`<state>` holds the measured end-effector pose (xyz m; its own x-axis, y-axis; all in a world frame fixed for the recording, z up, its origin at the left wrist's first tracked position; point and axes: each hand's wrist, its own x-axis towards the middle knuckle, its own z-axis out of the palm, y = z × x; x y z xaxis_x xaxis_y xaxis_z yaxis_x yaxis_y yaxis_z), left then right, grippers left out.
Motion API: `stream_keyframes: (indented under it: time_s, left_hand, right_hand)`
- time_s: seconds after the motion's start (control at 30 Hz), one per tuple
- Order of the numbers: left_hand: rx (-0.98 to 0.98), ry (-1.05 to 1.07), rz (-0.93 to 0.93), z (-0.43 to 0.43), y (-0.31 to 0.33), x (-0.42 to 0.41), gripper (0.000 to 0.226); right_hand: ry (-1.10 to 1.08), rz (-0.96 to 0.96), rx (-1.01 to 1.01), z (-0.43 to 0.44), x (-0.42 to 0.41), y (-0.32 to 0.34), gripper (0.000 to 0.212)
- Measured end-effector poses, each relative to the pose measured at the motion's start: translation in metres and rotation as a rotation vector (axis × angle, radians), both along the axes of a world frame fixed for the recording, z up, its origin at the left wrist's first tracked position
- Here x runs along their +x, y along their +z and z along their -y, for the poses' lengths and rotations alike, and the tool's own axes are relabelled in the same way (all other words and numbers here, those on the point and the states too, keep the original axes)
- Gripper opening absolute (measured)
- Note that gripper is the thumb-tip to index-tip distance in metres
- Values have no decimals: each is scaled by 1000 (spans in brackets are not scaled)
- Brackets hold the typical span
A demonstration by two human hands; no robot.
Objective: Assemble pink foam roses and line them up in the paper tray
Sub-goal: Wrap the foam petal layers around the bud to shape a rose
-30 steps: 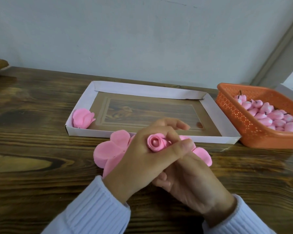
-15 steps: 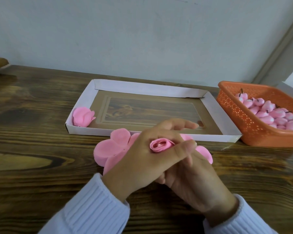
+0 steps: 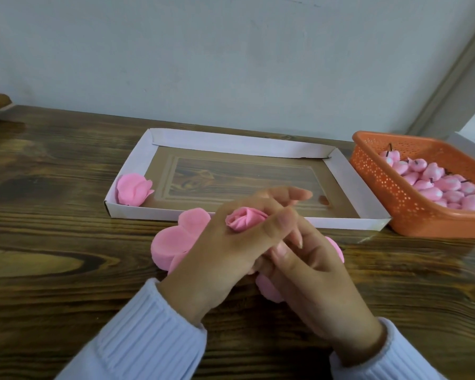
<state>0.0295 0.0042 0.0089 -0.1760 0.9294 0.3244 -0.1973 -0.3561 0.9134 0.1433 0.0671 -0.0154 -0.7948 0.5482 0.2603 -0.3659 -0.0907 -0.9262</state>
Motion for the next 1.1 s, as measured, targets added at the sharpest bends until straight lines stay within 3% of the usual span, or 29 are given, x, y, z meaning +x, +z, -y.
stream_keyframes:
  time_s: [0.2,0.27,0.33,0.43,0.5,0.67,0.77,0.83,0.9,0.93,1.03,1.1]
  left_hand:
    - [-45,227,-78,-5,-2,5,43]
    - [19,151,-93,-5,-4,4,38]
    - [66,91,-101,-5,-2,4,35]
    - [62,99,-61,-5,-1,1,24]
    - [57,98,-82,-5,-1,1,26]
    - [79,138,-173,-6,0,3,27]
    - [104,270,-362,-4,5,-7,57]
    - [87,478,-435,3,10,-25,43]
    - [-27,757,-571,16,13,-49,12]
    - [-149,846,-671,23,12,-63,7]
    - [-628,811,-940,44,0,-90,18]
    - [-765,779,-1009,52,-5,-87,26]
  right_hand:
    - [-135,-22,301,5,2,5,25]
    - [-216,22,357,3,4,5,22]
    - [-264,59,446,1,4,7,24]
    - [-396,122,774,-2,4,7,32]
    - [-469,129,888,-4,4,5,36]
    - [-552,87,954,0,2,2,34]
    - [-647,107,891,-2,3,0,28]
    - [-718,90,822,-4,5,-1,26]
    - [-784,81,757,-7,6,0,25]
    - [-799,76,727,-8,6,-1,26]
    - [-801,89,696,-10,5,-2,26]
    - [-795,112,703,-10,4,-3,26]
